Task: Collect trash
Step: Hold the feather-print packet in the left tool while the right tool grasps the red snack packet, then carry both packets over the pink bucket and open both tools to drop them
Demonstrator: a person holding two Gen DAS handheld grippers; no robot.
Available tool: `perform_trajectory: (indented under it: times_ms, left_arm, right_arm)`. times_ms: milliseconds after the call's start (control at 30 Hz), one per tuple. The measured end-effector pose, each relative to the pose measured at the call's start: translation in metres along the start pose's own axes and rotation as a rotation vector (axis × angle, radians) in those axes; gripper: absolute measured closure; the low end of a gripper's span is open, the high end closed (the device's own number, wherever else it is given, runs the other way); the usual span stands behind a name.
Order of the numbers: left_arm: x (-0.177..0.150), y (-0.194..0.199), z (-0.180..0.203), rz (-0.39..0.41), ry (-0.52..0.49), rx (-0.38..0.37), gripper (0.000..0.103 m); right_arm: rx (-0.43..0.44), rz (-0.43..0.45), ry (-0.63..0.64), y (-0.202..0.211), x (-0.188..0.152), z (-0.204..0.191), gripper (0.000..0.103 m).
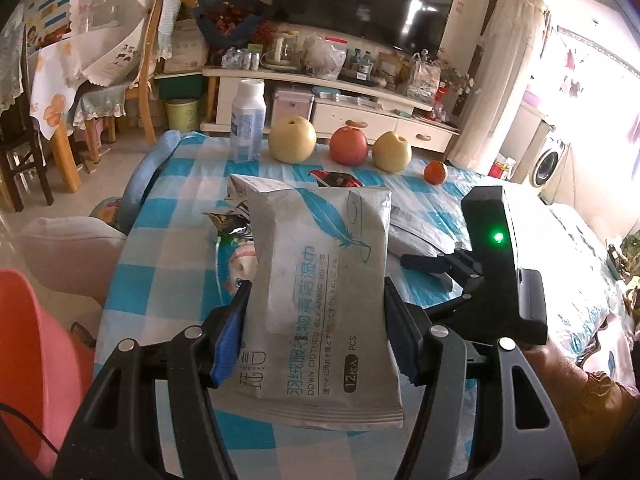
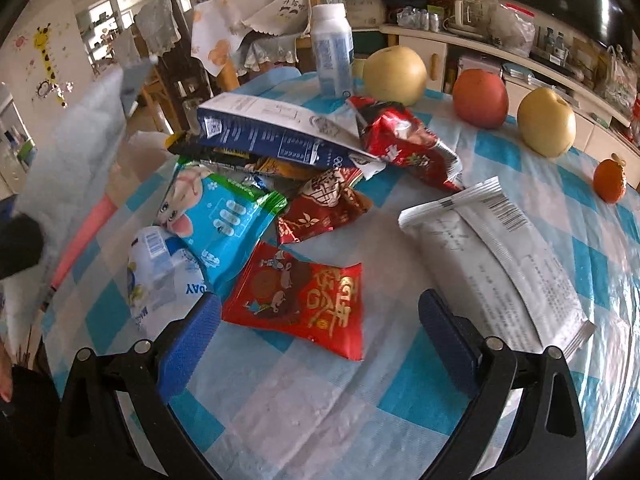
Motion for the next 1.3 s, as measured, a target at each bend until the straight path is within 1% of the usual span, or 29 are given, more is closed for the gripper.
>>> perform_trajectory:
  times_ms: [133, 200, 267, 467, 500, 567, 700, 833, 967, 1100, 1300]
  left_arm:
    - [0.0, 0.003, -0.007, 0.007, 0.017, 0.006, 0.04]
    - [0.001, 0.004, -0.011, 0.013, 0.022, 0.01, 0.04]
    - [0.001, 0.007, -0.014, 0.017, 0.026, 0.016, 0.04]
    - [0.001, 0.01, -0.018, 0.023, 0.029, 0.024, 0.04]
    - [0.001, 0.011, -0.02, 0.025, 0.032, 0.023, 0.04]
    - [0.0, 0.012, -0.022, 0.026, 0.038, 0.022, 0.04]
    - [0.0, 0.015, -0.024, 0.031, 0.044, 0.029, 0.039]
    - [0.001, 0.019, -0.025, 0.041, 0.045, 0.035, 0.039]
    - [0.001, 0.022, -0.028, 0.048, 0.051, 0.042, 0.039]
    - [0.002, 0.025, -0.028, 0.057, 0.054, 0.042, 0.039]
    - [0.003, 0.031, -0.032, 0.075, 0.067, 0.038, 0.039]
  right_arm:
    - [-0.024, -0.008, 0.024, -0.008, -0.002, -0.009, 0.005]
    - [-0.038, -0.007, 0.038, -0.011, -0.002, -0.012, 0.009]
    - [-0.059, -0.001, 0.051, -0.012, -0.001, -0.014, 0.029]
    - [-0.074, 0.011, 0.057, -0.009, -0.001, -0.014, 0.038]
    - [-0.078, 0.015, 0.057, -0.007, -0.002, -0.014, 0.043]
    - [-0.084, 0.023, 0.059, -0.004, -0.002, -0.012, 0.049]
    - [-0.095, 0.037, 0.06, 0.003, -0.006, -0.012, 0.055]
    - [-0.125, 0.07, 0.078, 0.01, -0.007, -0.015, 0.065]
    - [-0.15, 0.089, 0.081, 0.015, -0.008, -0.016, 0.069]
    - [-0.188, 0.117, 0.081, 0.022, -0.01, -0.017, 0.071]
    - [-0.218, 0.152, 0.062, 0.037, -0.013, -0.017, 0.073]
Point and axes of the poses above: each gripper's, at about its wrist camera, not at the fingertips, and y roughly against the way its jaws point, z to its right, x to its top, the point moved 7 cm from there along -y, roughly the way its jaws point, and after that the axes turned 1 degree about x, right-handed, at the moved point
